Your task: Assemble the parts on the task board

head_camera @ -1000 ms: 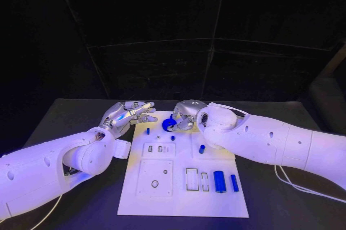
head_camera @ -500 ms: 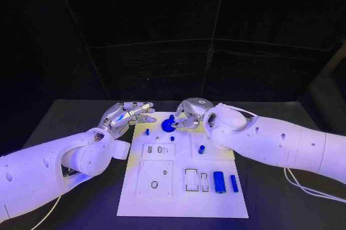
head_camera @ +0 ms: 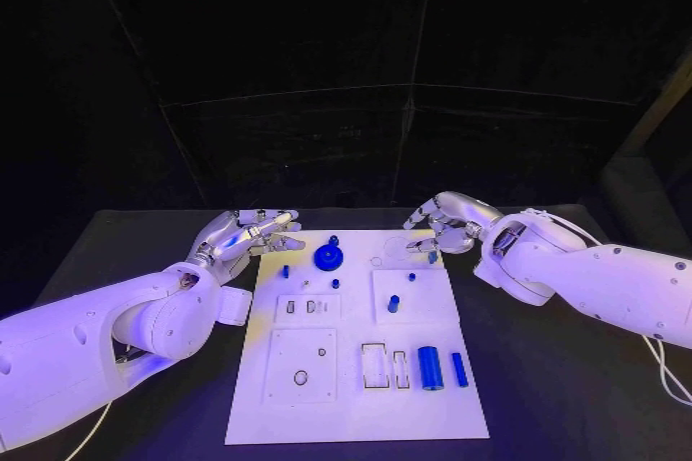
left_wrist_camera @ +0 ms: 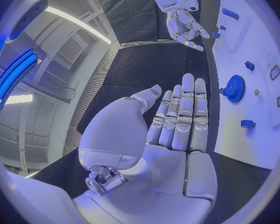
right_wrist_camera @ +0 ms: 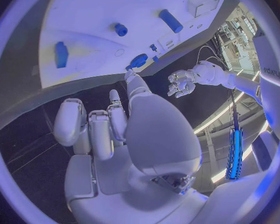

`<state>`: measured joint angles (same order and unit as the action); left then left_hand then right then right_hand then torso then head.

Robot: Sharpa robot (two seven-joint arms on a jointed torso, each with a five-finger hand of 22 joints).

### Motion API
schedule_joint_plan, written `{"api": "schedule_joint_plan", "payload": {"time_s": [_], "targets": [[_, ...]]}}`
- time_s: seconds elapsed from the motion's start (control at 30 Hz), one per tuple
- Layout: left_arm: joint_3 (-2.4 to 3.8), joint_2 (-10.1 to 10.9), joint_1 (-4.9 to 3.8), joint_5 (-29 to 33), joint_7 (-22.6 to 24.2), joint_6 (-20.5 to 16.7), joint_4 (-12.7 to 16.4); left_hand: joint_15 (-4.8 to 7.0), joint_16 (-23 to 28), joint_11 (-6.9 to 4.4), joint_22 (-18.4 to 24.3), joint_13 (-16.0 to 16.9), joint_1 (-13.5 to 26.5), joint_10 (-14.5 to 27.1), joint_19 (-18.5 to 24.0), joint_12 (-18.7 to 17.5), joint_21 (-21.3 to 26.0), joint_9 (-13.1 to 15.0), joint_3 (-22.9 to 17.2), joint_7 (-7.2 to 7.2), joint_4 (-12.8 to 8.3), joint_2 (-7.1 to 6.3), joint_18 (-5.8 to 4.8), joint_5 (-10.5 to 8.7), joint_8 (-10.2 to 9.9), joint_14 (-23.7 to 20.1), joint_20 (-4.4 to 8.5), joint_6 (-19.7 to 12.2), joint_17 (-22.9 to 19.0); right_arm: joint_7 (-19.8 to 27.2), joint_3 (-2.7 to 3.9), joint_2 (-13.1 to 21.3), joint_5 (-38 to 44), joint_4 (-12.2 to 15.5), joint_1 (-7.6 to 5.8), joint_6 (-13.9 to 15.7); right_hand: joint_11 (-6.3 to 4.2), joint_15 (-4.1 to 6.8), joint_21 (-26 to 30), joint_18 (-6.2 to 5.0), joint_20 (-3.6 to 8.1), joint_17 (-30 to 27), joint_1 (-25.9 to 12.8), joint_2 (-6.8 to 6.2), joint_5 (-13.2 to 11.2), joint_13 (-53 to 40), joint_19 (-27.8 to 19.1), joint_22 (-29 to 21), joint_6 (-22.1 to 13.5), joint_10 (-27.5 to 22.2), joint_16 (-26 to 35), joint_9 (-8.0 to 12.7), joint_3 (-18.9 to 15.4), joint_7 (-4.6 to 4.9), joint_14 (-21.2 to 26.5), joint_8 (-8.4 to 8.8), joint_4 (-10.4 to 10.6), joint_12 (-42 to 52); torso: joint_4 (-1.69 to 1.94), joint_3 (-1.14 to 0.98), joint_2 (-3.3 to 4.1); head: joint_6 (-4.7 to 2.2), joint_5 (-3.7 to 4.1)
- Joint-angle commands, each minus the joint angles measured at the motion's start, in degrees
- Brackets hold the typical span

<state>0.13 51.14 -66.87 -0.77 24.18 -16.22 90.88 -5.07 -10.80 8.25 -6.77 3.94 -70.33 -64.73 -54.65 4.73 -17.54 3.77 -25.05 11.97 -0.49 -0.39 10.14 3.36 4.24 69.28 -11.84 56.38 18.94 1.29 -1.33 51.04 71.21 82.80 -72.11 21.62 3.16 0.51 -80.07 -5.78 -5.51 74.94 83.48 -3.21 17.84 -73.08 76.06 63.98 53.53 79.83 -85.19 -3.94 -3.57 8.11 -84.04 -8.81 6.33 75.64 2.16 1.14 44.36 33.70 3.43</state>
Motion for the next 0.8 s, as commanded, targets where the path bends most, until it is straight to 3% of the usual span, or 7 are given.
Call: {"api": "schedule_joint_plan", "payload": {"time_s": [0.03, 0.1, 0.33, 0.4, 0.5, 0.73, 0.8], "targets": [[0.04, -0.2, -0.1, -1.0, 0.6, 1.3, -0.2, 0.35, 0.4, -0.48, 0.1, 0.3, 0.7, -2.1, -0.5, 0.8, 0.2, 0.1, -1.2, -0.34, 0.0, -0.37, 0.41, 0.08, 0.4, 0.5, 0.34, 0.8, 0.3, 7.8, 0.01, 1.4, -8.4, -0.9, -0.09, -1.1, 0.04, 0.49, 0.4, 0.53, 0.12, 3.9, 0.7, -0.33, -0.1, 0.4, -0.3, -0.1, -0.2, -0.4, 0.3, 0.2, -0.3, 0.12, -3.6, 0.35, -0.6, -0.4, -0.69, -0.32, -0.11, 0.07, 0.64], [0.04, -0.3, -0.1, -1.3, 0.6, 1.4, -0.4, 0.37, 0.5, -0.51, 0.1, 0.3, 0.8, -2.3, -0.5, 0.8, 0.2, 0.1, -1.3, -0.37, 0.0, -0.44, 0.41, 0.07, 0.4, 0.6, 0.36, 0.8, 0.3, 8.3, 0.0, 2.0, -8.8, -1.6, -0.07, -1.6, 0.12, 0.44, 0.5, 0.54, 0.1, 4.0, 0.8, -0.44, 0.4, 0.5, -0.3, -0.1, -0.5, -0.4, 0.3, 0.2, -0.6, 0.23, -3.6, 0.66, -0.9, -0.4, -0.78, -0.48, -0.09, 0.03, 0.84], [0.04, -0.6, -0.1, -1.7, 0.8, 1.5, -1.0, 0.34, 0.6, -0.42, 0.1, 0.2, 1.0, -2.0, -0.5, 0.4, 0.2, 0.0, -1.7, -0.34, -0.1, -0.82, 0.38, 0.05, 0.3, 0.6, 0.39, 0.8, 0.4, 9.0, -0.02, 2.6, -8.3, -4.1, 0.66, -2.7, 0.33, 0.3, 0.7, 0.48, 0.02, 3.9, 1.1, -0.55, 0.7, 0.7, -0.5, -0.5, -1.2, -0.6, 0.4, 0.2, -0.9, 0.5, -3.6, 1.27, -1.4, -0.7, -0.69, -0.48, -0.09, 0.27, 1.48], [0.04, -0.6, -0.1, -1.7, 0.8, 1.4, -1.1, 0.31, 0.7, -0.36, 0.1, 0.1, 1.1, -1.9, -0.5, 0.2, 0.2, 0.0, -1.9, -0.27, -0.2, -0.92, 0.37, 0.05, 0.3, 0.5, 0.38, 0.8, 0.4, 8.9, -0.02, 2.5, -7.9, -4.8, 0.95, -2.9, 0.44, 0.23, 0.7, 0.46, -0.04, 3.9, 1.2, -0.53, 0.7, 0.8, -0.6, -0.7, -1.5, -0.6, 0.5, 0.3, -1.1, 0.64, -3.6, 1.52, -1.6, -0.8, -0.62, -0.28, -0.05, 0.36, 1.49], [0.03, -0.7, -0.1, -1.8, 0.9, 1.4, -1.3, 0.27, 0.8, -0.27, 0.2, 0.1, 1.2, -1.7, -0.5, 0.0, 0.2, 0.0, -2.0, -0.17, -0.2, -1.03, 0.35, 0.05, 0.2, 0.5, 0.37, 0.7, 0.4, 8.7, -0.02, 2.1, -6.6, -5.9, 1.41, -3.2, 0.62, 0.07, 0.9, 0.43, -0.16, 3.7, 1.3, -0.52, 0.6, 1.0, -0.7, -0.9, -2.1, -0.8, 0.5, 0.3, -1.3, 0.85, -3.6, 1.92, -1.9, -1.1, -0.58, -0.19, -0.07, 0.56, 1.51], [0.03, -1.0, -0.09, -1.8, 0.9, 1.4, -1.7, 0.24, 0.8, -0.23, 0.2, 0.0, 1.2, -1.7, -0.5, 0.0, 0.2, 0.0, -2.1, -0.11, -0.2, -1.09, 0.34, 0.05, 0.2, 0.5, 0.36, 0.7, 0.4, 8.3, -0.02, 0.9, -5.7, -7.6, 2.48, -4.3, 0.76, -0.04, 1.0, 0.39, -0.26, 3.8, 1.3, -0.51, 0.4, 1.1, -0.8, -1.1, -2.6, -0.9, 0.5, 0.2, -1.6, 1.0, -3.6, 2.22, -2.1, -1.2, -0.4, -0.23, -0.05, 0.96, 1.49], [0.03, -1.1, -0.09, -1.8, 0.9, 1.5, -1.9, 0.24, 0.8, -0.23, 0.2, 0.0, 1.2, -1.7, -0.5, 0.0, 0.2, 0.0, -2.1, -0.11, -0.2, -1.09, 0.34, 0.05, 0.2, 0.5, 0.36, 0.7, 0.4, 8.3, -0.02, 0.7, -5.6, -7.9, 2.86, -4.6, 0.77, -0.06, 1.0, 0.39, -0.27, 3.9, 1.3, -0.47, 0.4, 1.1, -0.8, -1.1, -2.7, -0.8, 0.5, 0.2, -1.6, 1.01, -3.6, 2.25, -2.1, -1.1, -0.42, -0.12, -0.1, 1.07, 1.43]]}}
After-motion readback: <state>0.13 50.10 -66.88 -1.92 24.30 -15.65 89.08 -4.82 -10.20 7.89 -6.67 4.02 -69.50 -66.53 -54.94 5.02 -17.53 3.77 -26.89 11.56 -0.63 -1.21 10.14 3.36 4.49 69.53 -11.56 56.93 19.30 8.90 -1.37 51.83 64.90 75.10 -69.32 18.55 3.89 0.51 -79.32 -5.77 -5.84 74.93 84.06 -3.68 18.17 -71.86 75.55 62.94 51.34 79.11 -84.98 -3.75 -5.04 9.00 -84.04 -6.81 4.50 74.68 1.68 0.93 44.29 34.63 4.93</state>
